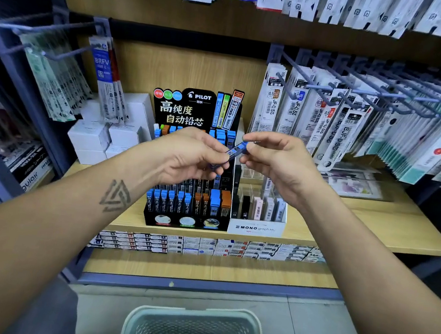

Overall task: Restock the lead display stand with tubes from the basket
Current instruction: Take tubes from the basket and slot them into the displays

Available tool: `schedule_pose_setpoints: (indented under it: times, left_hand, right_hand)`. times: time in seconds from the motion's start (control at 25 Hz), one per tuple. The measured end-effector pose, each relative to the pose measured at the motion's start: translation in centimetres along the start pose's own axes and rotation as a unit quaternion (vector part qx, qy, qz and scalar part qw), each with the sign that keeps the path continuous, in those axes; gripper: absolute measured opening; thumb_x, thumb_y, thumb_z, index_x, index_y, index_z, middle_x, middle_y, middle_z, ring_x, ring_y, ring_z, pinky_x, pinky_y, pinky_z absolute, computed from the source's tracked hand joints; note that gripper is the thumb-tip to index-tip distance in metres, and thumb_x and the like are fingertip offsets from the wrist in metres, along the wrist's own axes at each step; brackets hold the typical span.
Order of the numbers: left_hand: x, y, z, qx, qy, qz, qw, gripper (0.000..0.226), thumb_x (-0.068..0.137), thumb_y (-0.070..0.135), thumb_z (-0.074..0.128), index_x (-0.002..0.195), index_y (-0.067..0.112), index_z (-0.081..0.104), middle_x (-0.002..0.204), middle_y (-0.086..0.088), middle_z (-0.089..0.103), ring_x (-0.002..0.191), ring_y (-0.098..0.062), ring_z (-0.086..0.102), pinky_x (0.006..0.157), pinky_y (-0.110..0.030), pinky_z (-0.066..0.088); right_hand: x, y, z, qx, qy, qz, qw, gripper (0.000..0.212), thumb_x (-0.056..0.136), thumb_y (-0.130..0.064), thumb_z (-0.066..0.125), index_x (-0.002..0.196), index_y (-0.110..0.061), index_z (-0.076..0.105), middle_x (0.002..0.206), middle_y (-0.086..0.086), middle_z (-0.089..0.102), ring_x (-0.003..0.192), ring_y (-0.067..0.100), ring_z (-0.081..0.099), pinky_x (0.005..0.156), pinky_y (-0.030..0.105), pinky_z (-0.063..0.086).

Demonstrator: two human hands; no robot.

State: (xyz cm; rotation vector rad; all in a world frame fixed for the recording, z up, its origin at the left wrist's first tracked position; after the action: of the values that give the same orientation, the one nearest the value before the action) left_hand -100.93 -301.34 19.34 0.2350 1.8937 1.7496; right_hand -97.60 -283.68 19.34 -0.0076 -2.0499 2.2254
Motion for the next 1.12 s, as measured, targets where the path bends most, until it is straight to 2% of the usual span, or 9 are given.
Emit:
schedule_pose_setpoints:
  times: [0.12, 0.24, 0.36, 0.44, 0.64, 0.76, 0.88, 1.0, 1.12]
  left_hand:
    - [0.3, -0.3, -0.6, 0.079, 0.055, 0.044, 0.994, 0.015, 0.086, -0.006, 0.071, 0.1, -0.002, 0.068, 0.084, -0.018, 0.073, 0.073, -0.024, 0.072, 0.065, -0.03, 0.061]
    - [0.3, -0.4, -1.1, 0.177, 0.086, 0.067, 0.978, 0.018, 0.082, -0.001, 0.078, 0.099, -0.002, 0.069, 0.082, -0.016, 0.075, 0.075, -0.024, 0.075, 0.069, -0.033, 0.063]
    - [0.3, 0.0, -1.8, 0.334, 0.139, 0.118, 0.925, 0.011, 0.083, 0.003, 0.077, 0.093, 0.008, 0.075, 0.084, -0.006, 0.075, 0.079, -0.018, 0.071, 0.081, -0.036, 0.061]
    - [0.2, 0.3, -1.8, 0.433, 0.152, 0.155, 0.875, 0.017, 0.088, 0.005, 0.07, 0.099, 0.015, 0.078, 0.097, 0.003, 0.074, 0.091, -0.013, 0.068, 0.089, -0.03, 0.056]
    - [0.0, -0.1, -0.4, 0.561, 0.084, 0.182, 0.803, 0.043, 0.088, -0.001, 0.052, 0.125, 0.013, 0.07, 0.133, -0.003, 0.066, 0.125, -0.02, 0.059, 0.107, -0.033, 0.047]
    - [0.3, -0.5, -0.6, 0.591, 0.069, 0.164, 0.787, 0.048, 0.083, -0.006, 0.045, 0.12, 0.012, 0.072, 0.128, -0.008, 0.068, 0.121, -0.028, 0.06, 0.103, -0.044, 0.05]
    - [0.4, -0.7, -0.6, 0.608, 0.052, 0.155, 0.777, 0.054, 0.08, -0.008, 0.043, 0.121, 0.013, 0.071, 0.126, -0.008, 0.068, 0.115, -0.03, 0.063, 0.097, -0.046, 0.053]
    - [0.1, 0.0, -0.4, 0.583, 0.067, 0.158, 0.794, 0.058, 0.082, -0.01, 0.041, 0.129, 0.012, 0.067, 0.132, -0.009, 0.065, 0.117, -0.028, 0.062, 0.099, -0.042, 0.053]
    - [0.1, 0.1, -0.4, 0.56, 0.063, 0.153, 0.812, 0.06, 0.085, -0.011, 0.041, 0.139, 0.011, 0.055, 0.132, -0.011, 0.063, 0.108, -0.029, 0.063, 0.091, -0.04, 0.054]
  right_hand:
    - [0.1, -0.2, 0.8, -0.042, 0.005, -0.021, 0.999, 0.022, 0.087, 0.007, 0.069, 0.109, 0.006, 0.066, 0.079, 0.015, 0.072, 0.066, 0.019, 0.07, 0.066, 0.024, 0.058]
    - [0.4, -0.8, 1.3, -0.169, 0.016, -0.07, 0.983, 0.013, 0.085, 0.008, 0.072, 0.095, 0.0, 0.07, 0.074, 0.009, 0.071, 0.061, 0.015, 0.069, 0.061, 0.023, 0.056]
    - [0.8, -0.9, 0.9, -0.257, 0.056, -0.113, 0.958, 0.015, 0.086, 0.001, 0.073, 0.087, -0.014, 0.073, 0.077, 0.005, 0.072, 0.069, 0.019, 0.071, 0.071, 0.033, 0.06]
    - [1.1, -0.7, 0.5, -0.269, 0.089, -0.129, 0.95, 0.016, 0.087, -0.003, 0.074, 0.088, -0.019, 0.073, 0.08, 0.002, 0.072, 0.077, 0.021, 0.071, 0.078, 0.038, 0.061]
    - [1.4, -0.7, 0.8, -0.294, 0.096, -0.147, 0.94, 0.021, 0.086, -0.005, 0.074, 0.083, -0.026, 0.071, 0.078, -0.004, 0.07, 0.077, 0.016, 0.068, 0.077, 0.036, 0.06]
    - [1.3, -0.6, 1.6, -0.299, 0.05, -0.139, 0.943, 0.027, 0.085, -0.003, 0.074, 0.079, -0.028, 0.07, 0.076, -0.004, 0.07, 0.076, 0.019, 0.069, 0.076, 0.038, 0.06]
    - [1.2, -0.6, 2.0, -0.32, 0.06, -0.159, 0.932, 0.027, 0.086, -0.005, 0.074, 0.079, -0.03, 0.068, 0.074, -0.01, 0.068, 0.073, 0.014, 0.068, 0.076, 0.033, 0.059]
    - [1.1, -1.5, 1.5, -0.285, 0.115, -0.196, 0.931, 0.021, 0.087, -0.004, 0.072, 0.085, -0.025, 0.069, 0.076, -0.012, 0.066, 0.071, 0.002, 0.06, 0.073, 0.023, 0.054]
    - [1.1, -1.7, 1.7, -0.303, 0.118, -0.215, 0.921, 0.019, 0.088, -0.007, 0.071, 0.089, -0.025, 0.07, 0.076, -0.018, 0.065, 0.071, -0.002, 0.059, 0.072, 0.018, 0.052]
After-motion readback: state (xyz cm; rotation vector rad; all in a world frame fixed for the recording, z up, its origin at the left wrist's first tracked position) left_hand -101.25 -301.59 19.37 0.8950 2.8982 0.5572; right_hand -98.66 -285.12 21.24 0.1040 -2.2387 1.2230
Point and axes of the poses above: each hand's wrist, its own x-axis towards the middle knuckle, its own z-axis out of the palm, y = z × x, the point moved 4 cm from there along x, towards the middle knuckle
